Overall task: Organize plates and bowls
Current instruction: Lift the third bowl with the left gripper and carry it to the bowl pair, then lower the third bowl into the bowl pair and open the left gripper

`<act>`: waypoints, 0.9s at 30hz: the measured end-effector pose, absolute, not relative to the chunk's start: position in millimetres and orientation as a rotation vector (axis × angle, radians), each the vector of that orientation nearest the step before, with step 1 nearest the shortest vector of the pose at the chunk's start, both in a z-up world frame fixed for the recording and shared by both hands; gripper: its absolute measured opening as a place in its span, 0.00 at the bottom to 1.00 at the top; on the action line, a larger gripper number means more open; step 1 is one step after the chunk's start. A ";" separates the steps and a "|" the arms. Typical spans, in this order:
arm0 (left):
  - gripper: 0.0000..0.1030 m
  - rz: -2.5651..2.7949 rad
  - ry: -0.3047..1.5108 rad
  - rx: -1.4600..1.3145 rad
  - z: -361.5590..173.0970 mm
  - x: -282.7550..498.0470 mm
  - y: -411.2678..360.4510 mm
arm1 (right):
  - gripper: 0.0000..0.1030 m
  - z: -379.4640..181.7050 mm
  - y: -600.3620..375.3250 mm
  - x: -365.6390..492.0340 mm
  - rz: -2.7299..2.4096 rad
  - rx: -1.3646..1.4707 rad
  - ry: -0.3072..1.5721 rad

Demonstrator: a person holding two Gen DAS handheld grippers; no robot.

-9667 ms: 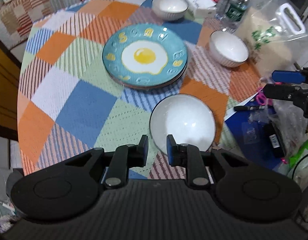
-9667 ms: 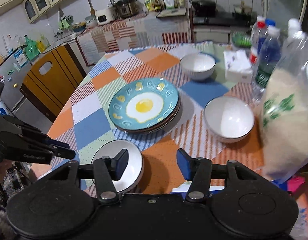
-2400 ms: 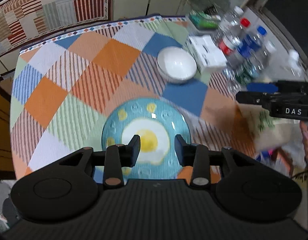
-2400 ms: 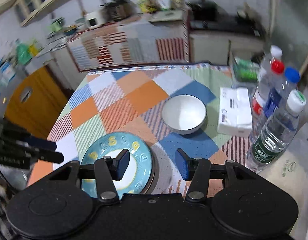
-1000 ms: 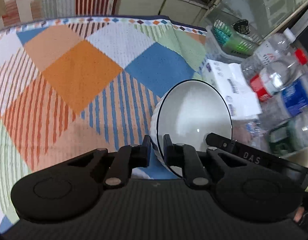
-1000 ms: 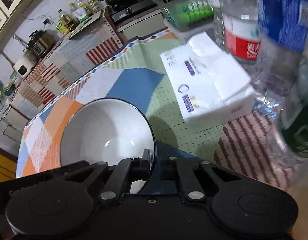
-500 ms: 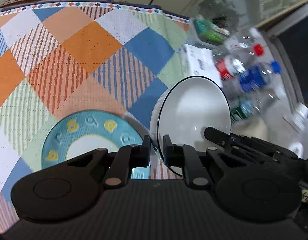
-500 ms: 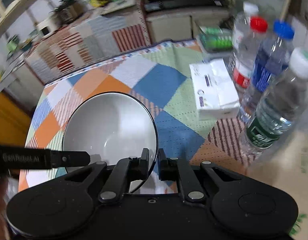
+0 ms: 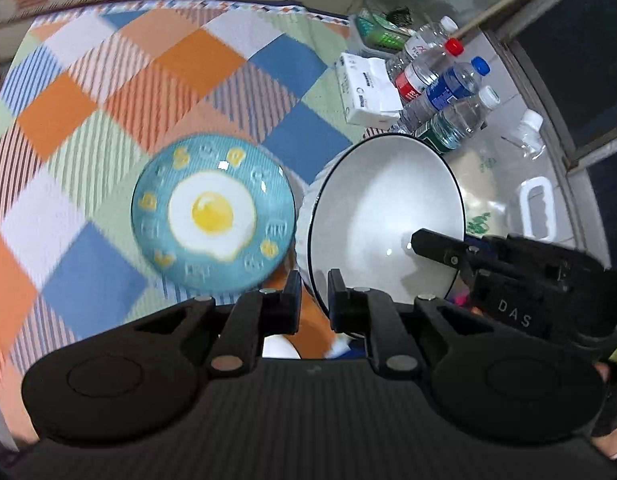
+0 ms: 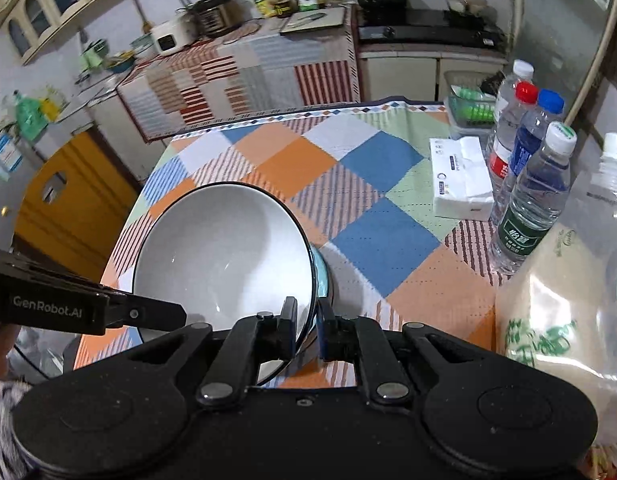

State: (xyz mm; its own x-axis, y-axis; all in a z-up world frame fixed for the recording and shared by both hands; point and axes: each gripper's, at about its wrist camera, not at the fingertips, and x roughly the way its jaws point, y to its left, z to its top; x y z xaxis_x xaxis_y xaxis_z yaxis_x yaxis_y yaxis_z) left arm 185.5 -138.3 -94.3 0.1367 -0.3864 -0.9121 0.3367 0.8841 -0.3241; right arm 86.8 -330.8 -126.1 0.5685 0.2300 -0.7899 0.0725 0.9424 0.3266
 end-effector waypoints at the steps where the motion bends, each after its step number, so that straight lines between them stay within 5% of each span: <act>1: 0.12 -0.527 1.338 -0.063 -91.3 178.6 -132.9 | 0.13 -122.1 -327.8 80.7 0.101 0.344 0.966; 9: 0.12 -0.514 1.340 -0.079 -76.3 131.9 -103.8 | 0.13 -111.3 -305.4 41.7 0.167 0.330 1.004; 27: 0.12 -0.395 1.503 -0.115 -153.1 112.3 -51.1 | 0.14 -187.2 -251.9 29.0 0.263 0.350 1.182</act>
